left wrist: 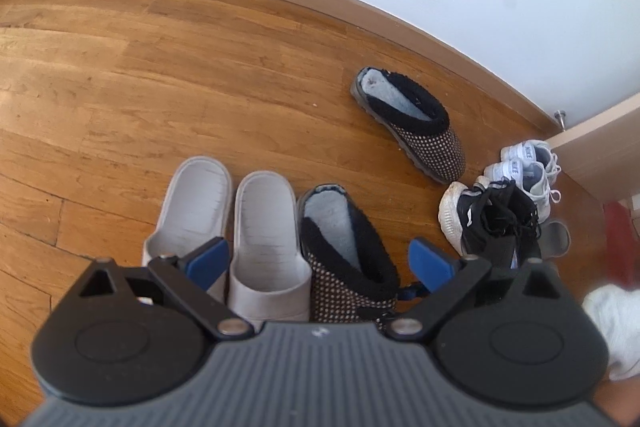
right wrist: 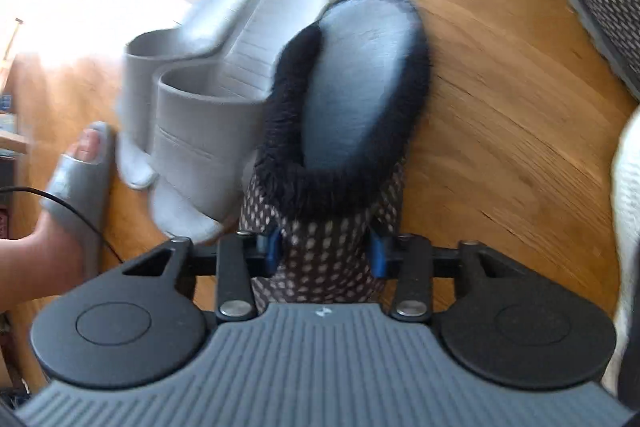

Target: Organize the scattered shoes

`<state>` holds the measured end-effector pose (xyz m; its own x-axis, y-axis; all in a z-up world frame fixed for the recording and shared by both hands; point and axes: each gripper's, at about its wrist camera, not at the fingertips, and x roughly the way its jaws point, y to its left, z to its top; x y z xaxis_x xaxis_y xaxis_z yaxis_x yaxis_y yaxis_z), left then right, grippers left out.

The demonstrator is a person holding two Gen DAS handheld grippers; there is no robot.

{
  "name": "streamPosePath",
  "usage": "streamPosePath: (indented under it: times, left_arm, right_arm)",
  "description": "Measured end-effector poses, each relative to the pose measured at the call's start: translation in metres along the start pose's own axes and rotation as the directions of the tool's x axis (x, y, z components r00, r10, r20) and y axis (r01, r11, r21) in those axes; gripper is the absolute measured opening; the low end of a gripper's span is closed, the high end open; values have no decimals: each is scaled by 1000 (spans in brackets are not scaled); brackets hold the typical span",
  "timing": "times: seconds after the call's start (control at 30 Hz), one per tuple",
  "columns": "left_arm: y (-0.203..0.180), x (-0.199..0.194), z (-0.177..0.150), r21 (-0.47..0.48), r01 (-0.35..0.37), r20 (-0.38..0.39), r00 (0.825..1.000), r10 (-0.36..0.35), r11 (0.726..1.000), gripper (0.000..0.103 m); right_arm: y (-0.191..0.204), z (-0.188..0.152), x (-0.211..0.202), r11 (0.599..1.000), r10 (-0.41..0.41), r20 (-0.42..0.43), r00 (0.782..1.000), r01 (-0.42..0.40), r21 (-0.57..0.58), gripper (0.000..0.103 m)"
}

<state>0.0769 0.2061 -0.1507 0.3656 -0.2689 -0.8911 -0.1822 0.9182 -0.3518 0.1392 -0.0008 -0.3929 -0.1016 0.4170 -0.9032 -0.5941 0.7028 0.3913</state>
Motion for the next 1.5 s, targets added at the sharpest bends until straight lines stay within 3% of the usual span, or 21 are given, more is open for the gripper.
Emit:
streamPosePath:
  times: [0.13, 0.2, 0.27, 0.3, 0.37, 0.47, 0.57, 0.63, 0.7, 0.8, 0.83, 0.9, 1.03, 1.13, 1.27, 1.3, 1.37, 1.4, 1.47, 1.5]
  left_arm:
    - [-4, 4, -1, 8, 4, -18, 1000, -4, 1000, 98]
    - [-6, 6, -1, 19, 2, -26, 1000, -2, 1000, 98]
    - [-7, 5, -2, 33, -1, -29, 1000, 2, 999, 98]
    - [-7, 4, -2, 42, -4, -28, 1000, 5, 999, 98]
    - [-8, 2, -4, 67, -15, -13, 1000, 16, 998, 98]
    - [-11, -2, -6, 105, -33, 25, 999, 31, 994, 99]
    - [-16, 7, -10, 124, -38, 42, 999, 33, 992, 102]
    - [-24, 22, -13, 151, -32, 19, 999, 30, 988, 102]
    - [-39, 42, -21, 202, 5, -57, 998, 6, 979, 102]
    - [-55, 53, -28, 256, 38, -76, 997, -19, 966, 102]
    - [-58, 55, -28, 260, 39, -51, 998, -27, 965, 102]
    - [-64, 62, -24, 258, 38, 20, 999, -45, 965, 102]
    - [-82, 94, 0, 196, 51, 116, 990, -75, 979, 100]
    - [-98, 132, 27, 27, 126, 138, 982, -129, 992, 96]
    - [-120, 198, 68, -228, 167, 55, 986, -159, 959, 92]
    - [-127, 226, 78, -309, 146, 0, 988, -154, 940, 91]
    - [-135, 262, 86, -363, 66, -65, 993, -96, 930, 90]
    - [-136, 273, 89, -373, 33, -79, 995, -67, 927, 84]
    - [-136, 296, 94, -396, -23, -94, 995, -16, 918, 83]
    - [-133, 305, 95, -415, -18, -75, 997, -14, 910, 81]
  right_arm:
    - [-10, 5, 5, 962, 63, 12, 998, -64, 267, 38]
    - [-6, 7, 7, 963, 74, 24, 997, -78, 259, 41]
    - [-2, 9, 8, 973, 96, 21, 995, -98, 211, 59]
    - [-5, 10, 6, 970, 124, 9, 992, -123, 211, 63]
    - [-15, 11, -1, 960, 162, -8, 987, -156, 232, 65]
    - [-37, 13, -40, 961, 192, 63, 979, -201, 189, 66]
    - [-51, 25, -87, 998, 33, 227, 973, -42, 36, 76]
    - [-71, 41, -114, 997, -78, 334, 939, 75, 22, 76]
    - [-91, 57, -128, 991, -134, 394, 909, 131, 33, 78]
    - [-104, 73, -123, 950, -257, 435, 863, 308, -51, 82]
    - [-109, 74, -120, 916, -319, 445, 837, 393, -82, 82]
    - [-119, 76, -126, 883, -379, 459, 803, 462, -81, 82]
    - [-138, 52, -169, 931, -352, 522, 777, 346, 113, 82]
    - [-159, 10, -211, 939, -339, 562, 754, 233, 253, 86]
    - [-180, -49, -239, 914, -324, 588, 741, 86, 396, 88]
    - [-186, -65, -245, 903, -323, 595, 736, 52, 427, 88]
    - [-193, -84, -253, 890, -321, 602, 731, 15, 456, 89]
    - [-196, -91, -256, 889, -311, 605, 733, -2, 459, 89]
    - [-199, -97, -260, 891, -291, 609, 738, -22, 453, 89]
    - [-199, -99, -259, 894, -283, 609, 741, -27, 448, 89]
